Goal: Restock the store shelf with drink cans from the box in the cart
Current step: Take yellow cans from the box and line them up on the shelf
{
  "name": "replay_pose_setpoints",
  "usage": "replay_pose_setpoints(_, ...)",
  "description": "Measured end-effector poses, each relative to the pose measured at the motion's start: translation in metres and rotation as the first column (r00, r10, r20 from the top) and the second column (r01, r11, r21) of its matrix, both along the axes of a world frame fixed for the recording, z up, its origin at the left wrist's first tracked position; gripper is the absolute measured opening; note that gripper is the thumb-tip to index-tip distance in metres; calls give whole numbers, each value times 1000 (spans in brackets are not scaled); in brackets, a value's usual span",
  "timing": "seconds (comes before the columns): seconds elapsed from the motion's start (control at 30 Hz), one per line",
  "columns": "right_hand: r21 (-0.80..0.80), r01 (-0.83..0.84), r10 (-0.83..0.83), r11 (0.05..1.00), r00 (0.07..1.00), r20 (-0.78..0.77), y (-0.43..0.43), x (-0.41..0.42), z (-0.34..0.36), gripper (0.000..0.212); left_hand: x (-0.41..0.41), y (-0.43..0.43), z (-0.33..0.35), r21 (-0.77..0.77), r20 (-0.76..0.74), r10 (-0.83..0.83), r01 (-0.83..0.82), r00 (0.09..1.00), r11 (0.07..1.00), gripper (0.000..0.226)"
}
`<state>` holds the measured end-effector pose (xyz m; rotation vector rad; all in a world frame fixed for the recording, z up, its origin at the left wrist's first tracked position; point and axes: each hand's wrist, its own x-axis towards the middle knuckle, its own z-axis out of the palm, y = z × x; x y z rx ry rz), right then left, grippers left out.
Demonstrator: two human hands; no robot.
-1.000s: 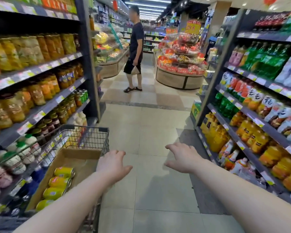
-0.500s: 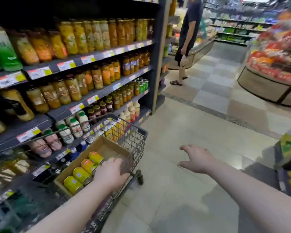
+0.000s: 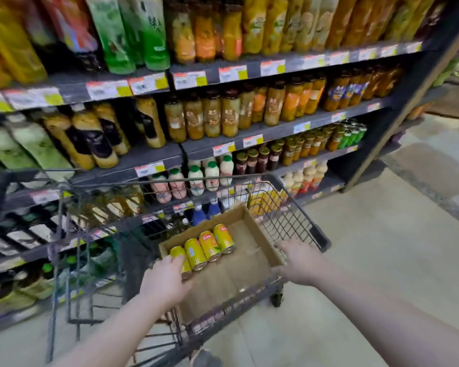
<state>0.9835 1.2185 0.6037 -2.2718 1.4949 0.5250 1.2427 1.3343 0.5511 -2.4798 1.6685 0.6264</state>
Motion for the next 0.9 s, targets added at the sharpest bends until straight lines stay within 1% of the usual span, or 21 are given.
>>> replay_pose_setpoints(0.17, 63, -72, 74, 995, 997, -29, -61, 45, -34, 65, 28, -36, -30, 41, -38, 66, -64, 997, 997, 67)
replay_pose_setpoints(0.37, 200, -152, 180, 968, 975, -130, -107, 78, -93, 61, 29, -75, -77, 186, -101, 171, -150, 980, 971, 63)
replay_pose_setpoints(0.47, 260, -172, 210, 950, 970, -126, -141, 91, -127, 58, 18, -93, -103, 227, -160, 224, -185, 961, 956, 64)
replay_pose_setpoints(0.6, 349, -163, 204, 923, 975, -85, -181, 115, -182, 59, 10, -114, -138, 279, -208, 342, -280, 916, 919, 66)
replay_pose_setpoints(0.73, 384, -158, 191, 910, 980, -51, -208, 139, -240, 62, 12, -138, -176, 276, -264, 414, -344, 871, 898, 67)
replay_pose_setpoints(0.83, 409, -140, 161, 902, 987, -18, -219, 154, -282, 62, 12, -156, -206, 284, -349, 494, -413, 796, 866, 69)
replay_pose_setpoints(0.9, 421, -96, 108, 902, 994, -6, -223, 161, -306, 66, 13, -168, -225, 272, -410, 550, -478, 728, 835, 70)
